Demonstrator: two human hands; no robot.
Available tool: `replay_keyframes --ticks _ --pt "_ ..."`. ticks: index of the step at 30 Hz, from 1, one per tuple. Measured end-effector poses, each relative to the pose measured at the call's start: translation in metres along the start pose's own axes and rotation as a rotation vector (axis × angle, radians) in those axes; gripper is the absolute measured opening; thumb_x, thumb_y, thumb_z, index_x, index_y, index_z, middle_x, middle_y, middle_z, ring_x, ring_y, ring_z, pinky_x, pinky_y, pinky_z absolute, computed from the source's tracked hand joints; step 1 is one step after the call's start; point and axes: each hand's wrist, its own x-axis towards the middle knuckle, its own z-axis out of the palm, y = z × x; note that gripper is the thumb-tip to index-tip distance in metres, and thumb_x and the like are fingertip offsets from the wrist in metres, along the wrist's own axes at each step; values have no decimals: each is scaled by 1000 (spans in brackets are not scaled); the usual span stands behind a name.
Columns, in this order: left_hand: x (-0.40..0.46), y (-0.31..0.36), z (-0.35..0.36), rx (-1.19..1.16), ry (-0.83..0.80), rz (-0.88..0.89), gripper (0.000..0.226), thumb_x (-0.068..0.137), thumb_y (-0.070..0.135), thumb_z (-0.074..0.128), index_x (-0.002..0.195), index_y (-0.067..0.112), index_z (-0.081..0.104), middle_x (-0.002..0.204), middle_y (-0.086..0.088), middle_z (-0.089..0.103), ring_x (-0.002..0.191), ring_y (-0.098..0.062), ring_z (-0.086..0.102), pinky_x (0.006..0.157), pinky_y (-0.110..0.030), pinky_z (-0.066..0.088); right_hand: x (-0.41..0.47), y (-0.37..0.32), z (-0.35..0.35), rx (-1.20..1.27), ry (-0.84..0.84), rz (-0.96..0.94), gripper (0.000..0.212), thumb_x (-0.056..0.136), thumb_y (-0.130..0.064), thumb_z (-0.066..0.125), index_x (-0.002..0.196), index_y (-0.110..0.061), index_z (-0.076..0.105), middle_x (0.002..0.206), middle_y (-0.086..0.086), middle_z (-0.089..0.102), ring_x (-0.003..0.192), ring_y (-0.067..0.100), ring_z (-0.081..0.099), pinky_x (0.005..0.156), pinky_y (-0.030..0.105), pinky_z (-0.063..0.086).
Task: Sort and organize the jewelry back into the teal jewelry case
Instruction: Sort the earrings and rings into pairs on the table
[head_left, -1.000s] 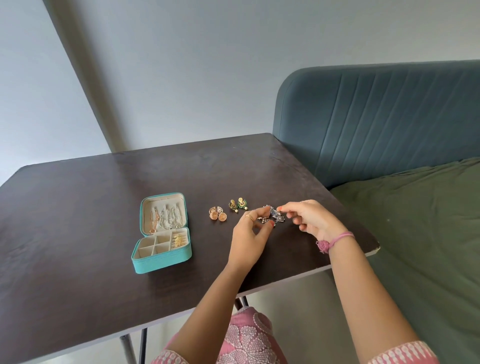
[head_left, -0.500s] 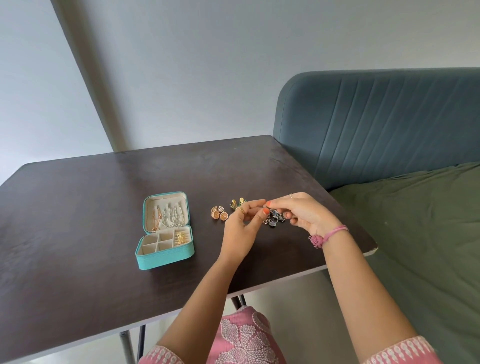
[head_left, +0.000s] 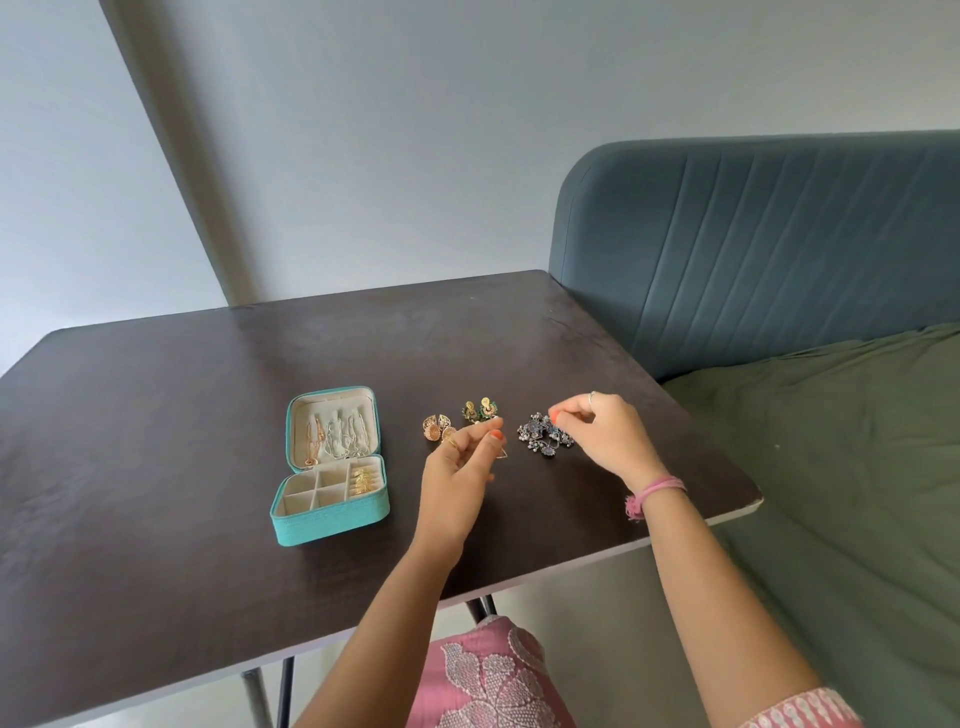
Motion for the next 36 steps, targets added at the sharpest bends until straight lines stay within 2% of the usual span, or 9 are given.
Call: replay_keyframes --ticks 3,5,8,13,19,24,26,30,36 --pt "-2 -5 -2 4 19 -38 18 94 24 58 108 24 70 94 9 71 86 1 63 64 -11 45 -1 7 10 -82 -13 52 19 86 -35 66 87 -19 77 80 -6 67 106 19 62 86 30 46" --pt "-3 -7 -3 9 26 -46 18 94 24 59 108 23 70 92 9 71 84 2 63 65 -10 46 1 6 14 -91 10 81 25 85 -41 66 82 -19 76 89 -4 71 116 20 58 95 40 45" --pt "-3 -8 -2 27 27 -51 19 93 25 59 108 23 70 92 9 72 84 4 64 66 -10 47 5 2 19 -185 -3 123 38 85 -46 64 84 -10 75 95 1 72 105 24 59 88 36 40" --pt "-2 -7 -4 -24 46 -80 17 93 22 58 105 25 71 94 8 72 90 -3 64 69 -14 47 10 -1 19 -250 -43 174 36 85 -43 63 91 -10 75 96 1 71 99 25 57 81 34 28" --pt "-2 -8 -4 -46 45 -91 18 93 20 60 107 22 70 98 5 72 88 -2 63 69 -14 47 12 -1 15 -172 -95 190 30 80 -33 65 85 -5 74 88 5 71 93 24 61 87 34 43" --pt "-2 -9 -4 -41 22 -95 19 90 16 63 108 21 69 92 8 70 80 6 63 73 -13 48 18 -1 -6 -204 -163 114 42 85 -35 63 91 6 66 92 25 65 96 30 62 61 25 36" --pt "-2 -9 -2 -33 7 -96 19 89 15 64 107 21 69 87 9 69 75 8 62 72 -11 48 18 -2 -12 -233 -189 58 42 88 -36 61 92 6 66 96 24 66 94 34 61 63 25 39" --pt "1 -5 4 19 -48 -98 16 89 13 65 102 22 68 81 6 66 67 9 58 66 -8 44 12 -5 -15 -265 -179 -16 29 92 -35 59 95 -8 71 92 -1 64 92 23 61 76 31 45" --pt "5 -1 18 162 -128 -137 13 88 18 65 100 21 70 83 4 72 73 2 64 69 -11 46 0 -7 -7 -297 -32 -263 15 92 -26 58 94 -16 69 87 -1 68 77 13 62 67 28 49"
